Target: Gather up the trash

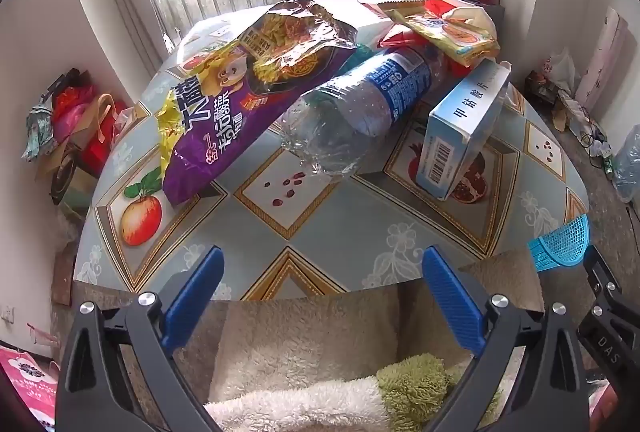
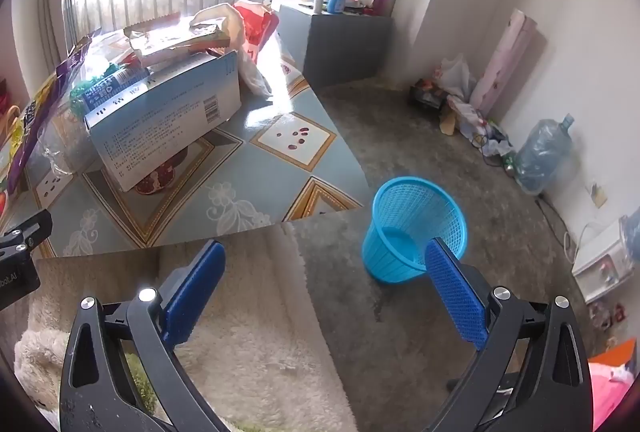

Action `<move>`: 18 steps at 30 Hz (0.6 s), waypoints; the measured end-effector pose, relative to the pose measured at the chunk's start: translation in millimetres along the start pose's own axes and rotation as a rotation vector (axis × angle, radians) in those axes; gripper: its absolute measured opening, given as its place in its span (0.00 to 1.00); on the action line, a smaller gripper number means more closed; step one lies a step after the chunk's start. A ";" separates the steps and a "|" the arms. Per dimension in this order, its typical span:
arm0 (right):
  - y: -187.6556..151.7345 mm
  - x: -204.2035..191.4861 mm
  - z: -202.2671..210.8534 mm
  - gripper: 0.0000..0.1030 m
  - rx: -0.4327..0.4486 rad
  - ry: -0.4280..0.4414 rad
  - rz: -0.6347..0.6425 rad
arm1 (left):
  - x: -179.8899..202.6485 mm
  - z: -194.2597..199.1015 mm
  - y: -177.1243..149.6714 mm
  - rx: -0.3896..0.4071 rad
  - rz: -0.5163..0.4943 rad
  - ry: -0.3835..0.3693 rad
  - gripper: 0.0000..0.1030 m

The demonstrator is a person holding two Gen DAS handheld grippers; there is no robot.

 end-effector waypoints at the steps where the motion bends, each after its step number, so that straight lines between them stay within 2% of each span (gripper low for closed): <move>1: 0.0 0.2 0.2 0.92 0.002 0.000 0.000 | -0.1 -0.1 0.1 0.002 0.000 0.002 0.94; 18: -2.3 3.5 1.3 0.92 0.003 -0.004 0.005 | -0.5 4.7 3.7 0.018 -0.002 0.010 0.94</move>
Point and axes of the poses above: each gripper's, at about its wrist camera, not at the fingertips, and z roughly against the way its jaws point, x to its right, y to its top, the point moved 10 cm from there along -z, roughly the way its jaws point, and after that the axes turned 12 degrees about z, right-handed, at the moved point
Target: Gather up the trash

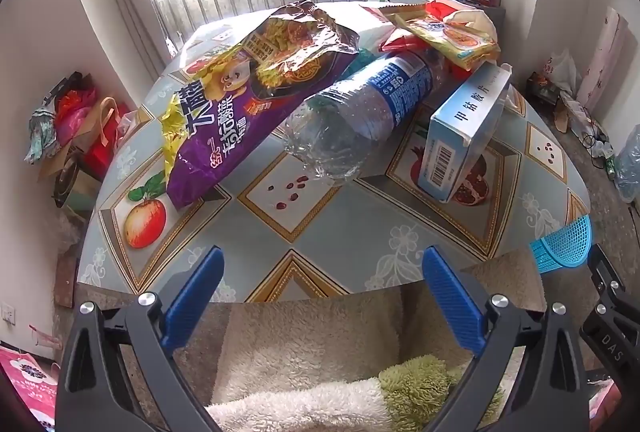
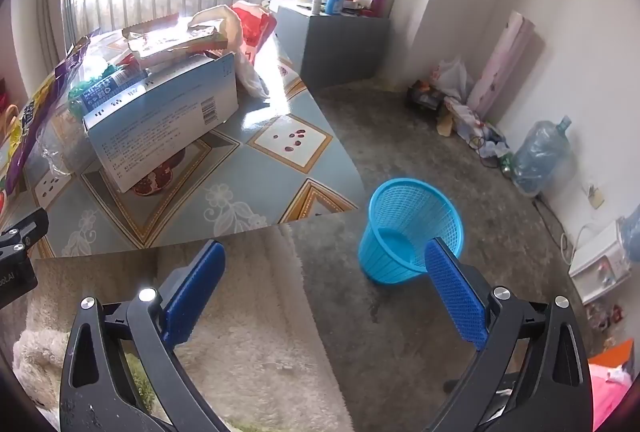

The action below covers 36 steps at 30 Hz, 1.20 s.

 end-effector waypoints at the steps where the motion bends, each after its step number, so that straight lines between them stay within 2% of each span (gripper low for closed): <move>1: -0.1 0.2 0.1 0.92 0.000 0.000 0.000 | -0.1 0.3 0.4 0.001 0.000 0.001 0.94; 14: 2.0 10.0 4.7 0.92 0.004 -0.005 0.006 | -1.7 1.5 0.5 0.007 -0.002 0.008 0.94; 36: 1.2 5.0 9.4 0.92 0.017 -0.018 0.022 | -6.9 -1.7 1.5 0.012 0.005 0.012 0.94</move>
Point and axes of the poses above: each gripper's, at about its wrist camera, not at the fingertips, and z roughly against the way its jaws point, x to its right, y to its top, the point moved 10 cm from there along -z, roughly the way its jaws point, and after that the axes turned 12 degrees about z, right-handed, at the moved point
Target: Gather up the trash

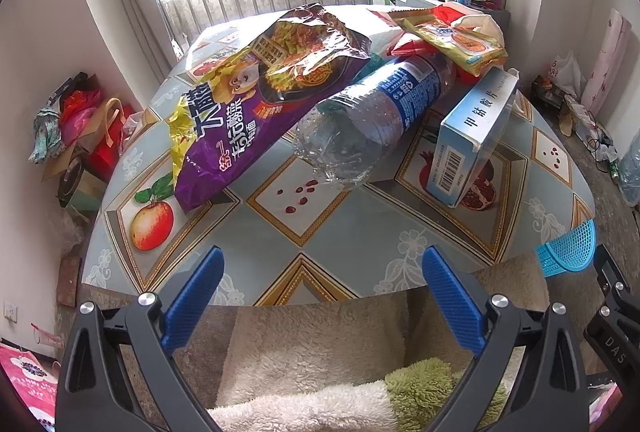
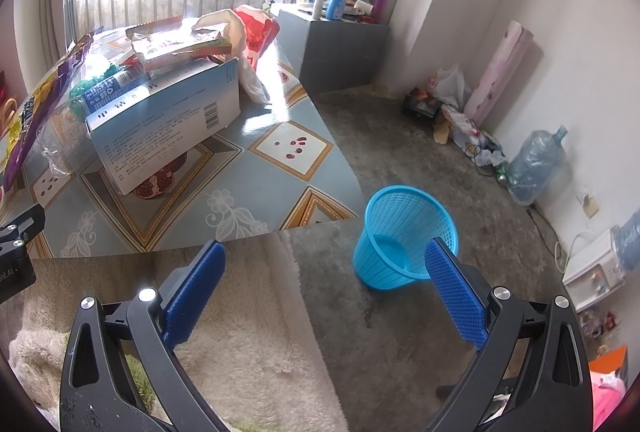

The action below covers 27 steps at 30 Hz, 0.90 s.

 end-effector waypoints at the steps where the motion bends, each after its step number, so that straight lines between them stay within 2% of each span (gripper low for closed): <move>1: 0.0 0.1 0.1 0.92 0.001 -0.001 0.000 | -0.4 0.0 -0.1 0.000 0.000 0.001 0.94; 27: 1.0 2.0 -1.8 0.92 -0.001 0.007 -0.012 | -2.8 0.5 -0.3 0.009 -0.005 0.011 0.95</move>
Point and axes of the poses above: each gripper's, at about its wrist camera, not at the fingertips, and z roughly against the way its jaws point, x to its right, y to its top, the point moved 10 cm from there along -z, roughly the way its jaws point, and after that the axes turned 12 degrees about z, right-handed, at the moved point
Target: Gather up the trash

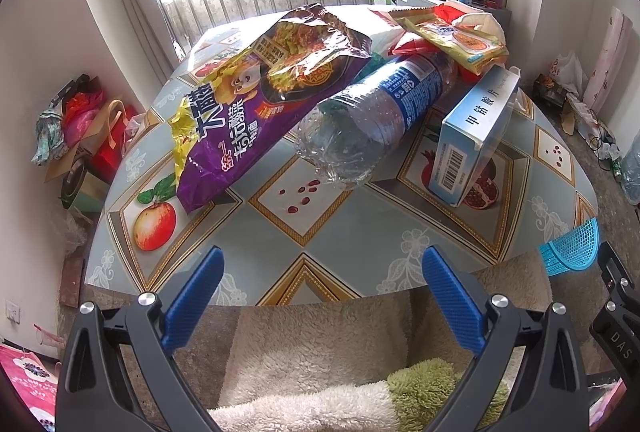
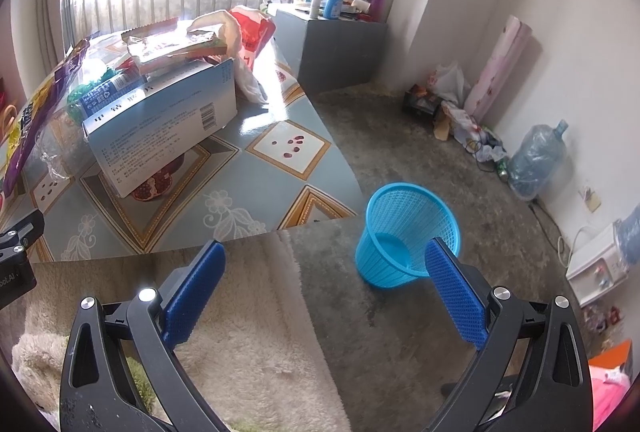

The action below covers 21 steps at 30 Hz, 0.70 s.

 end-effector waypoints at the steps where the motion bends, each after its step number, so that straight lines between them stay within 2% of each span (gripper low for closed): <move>1: 0.3 0.3 -0.4 0.92 0.000 0.000 -0.001 | 0.8 0.2 0.7 0.004 -0.002 0.001 0.94; 10: 1.4 4.0 -10.0 0.92 -0.009 0.004 -0.010 | 4.8 3.4 16.5 0.063 -0.039 0.001 0.94; 15: 15.5 5.7 -13.0 0.92 0.032 0.034 -0.016 | -1.5 3.5 36.9 0.121 -0.056 0.023 0.95; 19: 34.2 3.8 -12.2 0.92 0.094 0.110 -0.035 | -2.4 3.0 51.1 0.152 -0.079 -0.021 0.94; 21: 42.3 1.7 -11.2 0.92 0.122 0.157 -0.058 | 1.1 2.9 56.6 0.162 -0.103 -0.089 0.95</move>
Point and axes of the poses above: each gripper's, at about its wrist camera, not at the fingertips, and z roughly against the way its jaws point, x to its right, y to its top, the point moved 10 cm from there along -z, roughly the way its jaws point, and after that the axes turned 12 degrees about z, right-handed, at the moved point
